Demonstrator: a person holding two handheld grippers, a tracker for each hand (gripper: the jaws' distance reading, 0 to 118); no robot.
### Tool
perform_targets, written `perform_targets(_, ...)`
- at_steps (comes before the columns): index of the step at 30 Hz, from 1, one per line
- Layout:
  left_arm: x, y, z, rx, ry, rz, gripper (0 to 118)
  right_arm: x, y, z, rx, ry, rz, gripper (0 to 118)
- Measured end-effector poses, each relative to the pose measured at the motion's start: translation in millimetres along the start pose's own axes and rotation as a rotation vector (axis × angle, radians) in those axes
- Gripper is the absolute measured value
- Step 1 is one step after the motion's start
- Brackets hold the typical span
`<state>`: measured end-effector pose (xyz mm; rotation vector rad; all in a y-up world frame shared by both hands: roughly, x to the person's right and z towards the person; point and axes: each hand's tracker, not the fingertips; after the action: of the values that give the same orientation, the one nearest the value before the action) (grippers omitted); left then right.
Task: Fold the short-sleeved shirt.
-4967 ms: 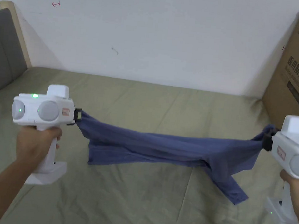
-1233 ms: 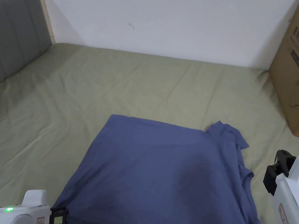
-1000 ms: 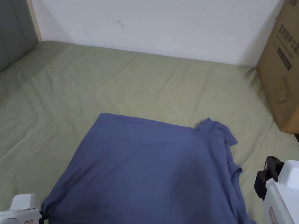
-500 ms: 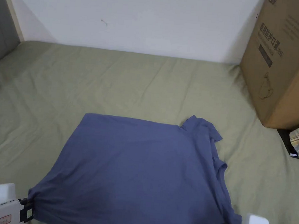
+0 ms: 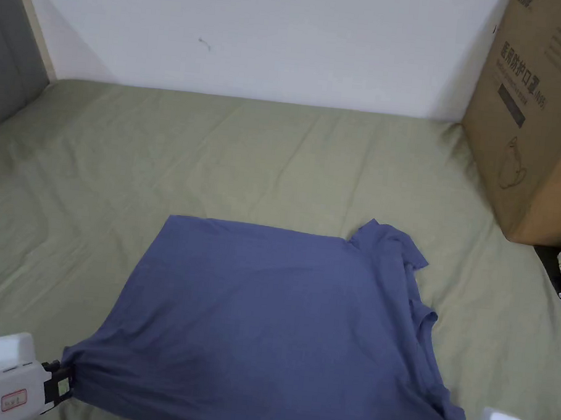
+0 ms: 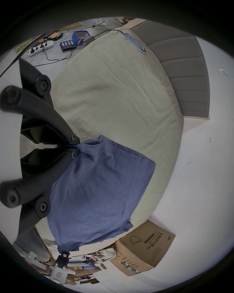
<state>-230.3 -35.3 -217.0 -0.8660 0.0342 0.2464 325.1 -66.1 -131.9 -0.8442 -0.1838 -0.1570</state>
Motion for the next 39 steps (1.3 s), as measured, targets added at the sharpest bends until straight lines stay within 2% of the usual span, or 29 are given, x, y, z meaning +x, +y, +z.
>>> perform_targets(5, 10, 31, -1, 0.037, -0.008, -0.003, 2, -6, 43, 20, 0.109, 0.022, 0.001, 3)
perform_targets(10, 17, 76, -29, 0.075, -0.020, -0.001, 2, -13, 94, 10, 0.151, 0.035, 0.003, 3)
perform_targets(21, 45, 144, -131, 0.025, 0.050, -0.030, 2, -19, 169, -93, 0.097, -0.015, 0.017, 3)
perform_targets(27, 59, 151, -192, -0.077, 0.102, -0.094, 2, -22, 181, -164, 0.005, -0.052, 0.048, 3)
perform_targets(33, 60, 140, -233, -0.161, 0.143, -0.127, 2, -19, 166, -218, -0.072, -0.091, 0.064, 3)
perform_targets(39, 62, 146, -215, -0.165, 0.115, -0.121, 3, -23, 164, -202, -0.066, -0.100, 0.033, 4)
